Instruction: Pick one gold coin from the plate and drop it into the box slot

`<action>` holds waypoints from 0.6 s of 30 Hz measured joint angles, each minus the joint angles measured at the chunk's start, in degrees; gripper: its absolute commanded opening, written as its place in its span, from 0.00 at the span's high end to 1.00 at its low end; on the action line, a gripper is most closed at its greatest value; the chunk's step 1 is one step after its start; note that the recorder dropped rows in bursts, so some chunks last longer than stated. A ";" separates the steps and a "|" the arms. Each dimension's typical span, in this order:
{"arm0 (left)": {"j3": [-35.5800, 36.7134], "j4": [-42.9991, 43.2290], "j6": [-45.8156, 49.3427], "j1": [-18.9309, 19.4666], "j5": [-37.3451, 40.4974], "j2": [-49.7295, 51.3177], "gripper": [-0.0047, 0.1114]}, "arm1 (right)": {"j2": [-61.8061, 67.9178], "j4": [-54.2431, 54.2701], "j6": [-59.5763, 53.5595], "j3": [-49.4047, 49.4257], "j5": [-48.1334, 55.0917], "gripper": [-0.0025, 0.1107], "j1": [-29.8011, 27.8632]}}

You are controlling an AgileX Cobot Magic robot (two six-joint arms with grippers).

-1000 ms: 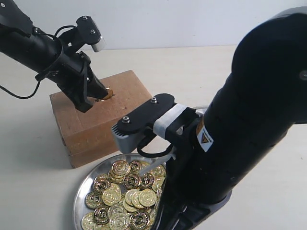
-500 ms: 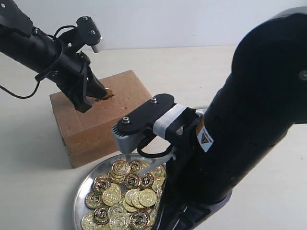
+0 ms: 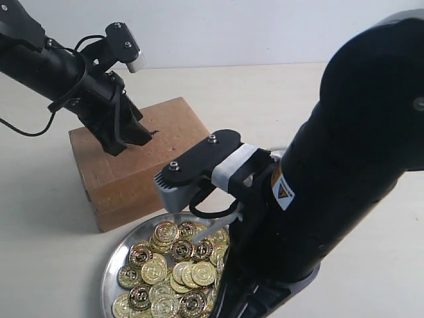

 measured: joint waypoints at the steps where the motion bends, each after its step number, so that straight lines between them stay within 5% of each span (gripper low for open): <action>1: 0.00 0.12 -0.34 0.00 0.00 -0.27 0.64 | 0.00 0.00 -0.27 0.00 -0.04 0.98 0.00; 5: 0.00 2.24 -3.96 0.00 0.11 -2.93 0.96 | 0.00 0.00 -5.07 0.48 -5.43 0.98 0.00; 18: 0.00 6.51 -16.25 0.00 4.10 -21.89 0.96 | -8.32 -10.16 -11.89 11.20 -49.38 0.98 0.00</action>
